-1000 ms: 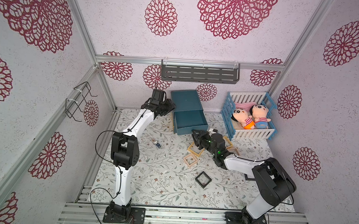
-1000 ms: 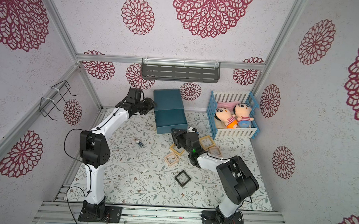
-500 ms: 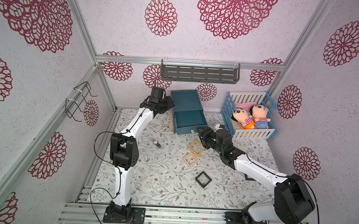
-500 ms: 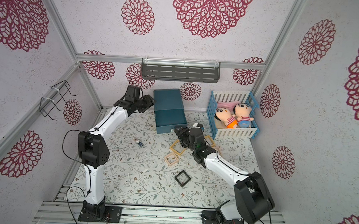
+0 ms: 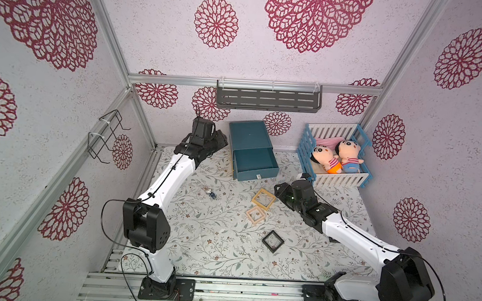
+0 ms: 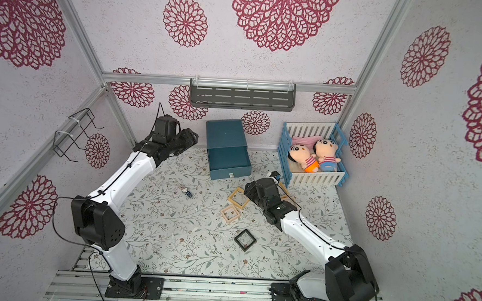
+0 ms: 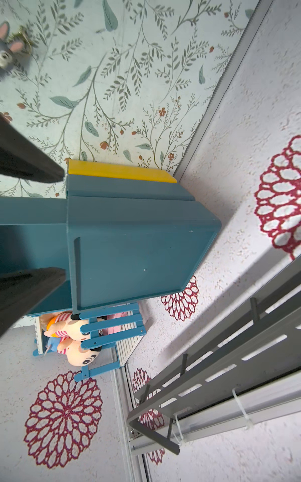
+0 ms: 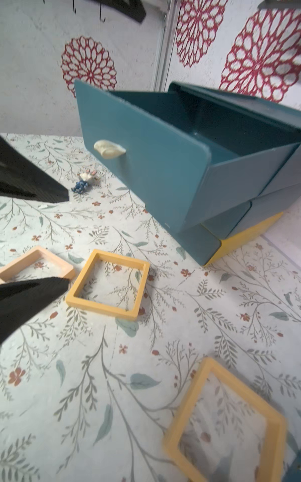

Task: Place the brooch boxes into the drawer by color
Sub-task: Open the drawer in the storage box, then pick up the brooch box from the center of the board.

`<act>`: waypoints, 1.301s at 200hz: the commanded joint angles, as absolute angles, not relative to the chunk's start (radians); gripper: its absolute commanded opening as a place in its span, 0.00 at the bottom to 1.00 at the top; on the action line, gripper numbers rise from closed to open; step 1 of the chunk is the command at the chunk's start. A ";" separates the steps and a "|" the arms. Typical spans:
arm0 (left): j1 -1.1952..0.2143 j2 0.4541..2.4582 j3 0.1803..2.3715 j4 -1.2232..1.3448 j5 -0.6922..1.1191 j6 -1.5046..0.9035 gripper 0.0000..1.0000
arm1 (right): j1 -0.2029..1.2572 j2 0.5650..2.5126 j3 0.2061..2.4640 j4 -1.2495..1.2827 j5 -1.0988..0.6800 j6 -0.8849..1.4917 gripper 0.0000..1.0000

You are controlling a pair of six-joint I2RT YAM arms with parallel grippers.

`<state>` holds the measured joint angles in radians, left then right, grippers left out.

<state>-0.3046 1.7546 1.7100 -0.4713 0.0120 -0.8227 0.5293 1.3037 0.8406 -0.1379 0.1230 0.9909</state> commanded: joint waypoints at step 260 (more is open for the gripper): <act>-0.533 1.032 0.696 -0.278 0.150 -0.522 0.56 | 0.544 1.704 0.901 -0.015 0.181 1.015 0.46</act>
<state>-0.5007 1.1007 0.7837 -0.3630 0.1593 -0.5919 0.5323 1.6878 0.8631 -0.0174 0.1352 0.9848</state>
